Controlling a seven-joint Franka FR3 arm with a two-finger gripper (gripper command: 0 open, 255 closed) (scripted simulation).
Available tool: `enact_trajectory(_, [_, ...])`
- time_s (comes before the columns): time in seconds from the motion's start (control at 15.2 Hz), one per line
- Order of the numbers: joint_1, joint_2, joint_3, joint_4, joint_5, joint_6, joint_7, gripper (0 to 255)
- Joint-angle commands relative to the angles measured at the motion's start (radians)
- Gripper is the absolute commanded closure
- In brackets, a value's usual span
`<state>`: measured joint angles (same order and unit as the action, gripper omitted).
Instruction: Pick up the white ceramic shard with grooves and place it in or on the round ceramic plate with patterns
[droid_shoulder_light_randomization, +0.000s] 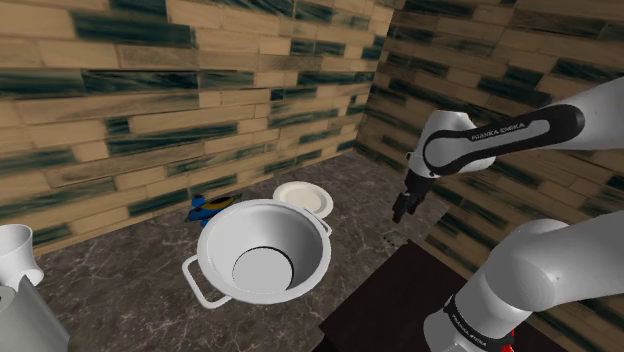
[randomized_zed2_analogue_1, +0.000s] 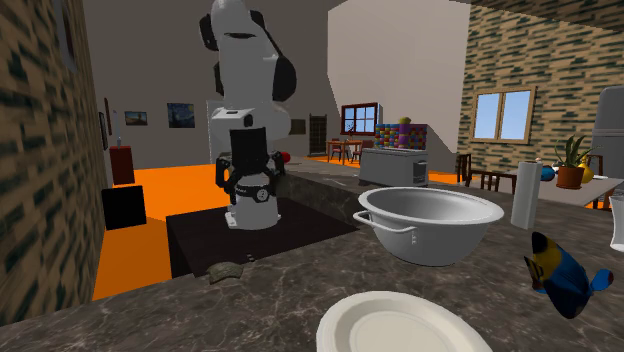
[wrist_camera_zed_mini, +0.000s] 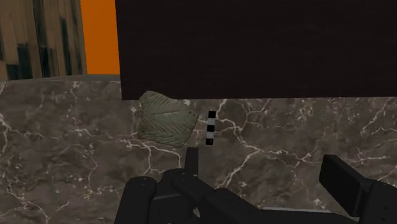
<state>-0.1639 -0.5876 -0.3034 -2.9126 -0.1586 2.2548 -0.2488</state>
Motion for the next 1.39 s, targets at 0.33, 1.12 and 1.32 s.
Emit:
enact_trajectory(0.33, [0.012, 0.195, -0.093, -0.058, 0.028, 0.245, -0.073, 0])
enact_trajectory(1.12, [0.052, 0.307, -0.12, -0.077, 0.069, 0.374, -0.103, 0])
enact_trajectory(1.32, [0.052, 0.307, -0.12, -0.077, 0.069, 0.374, -0.103, 255])
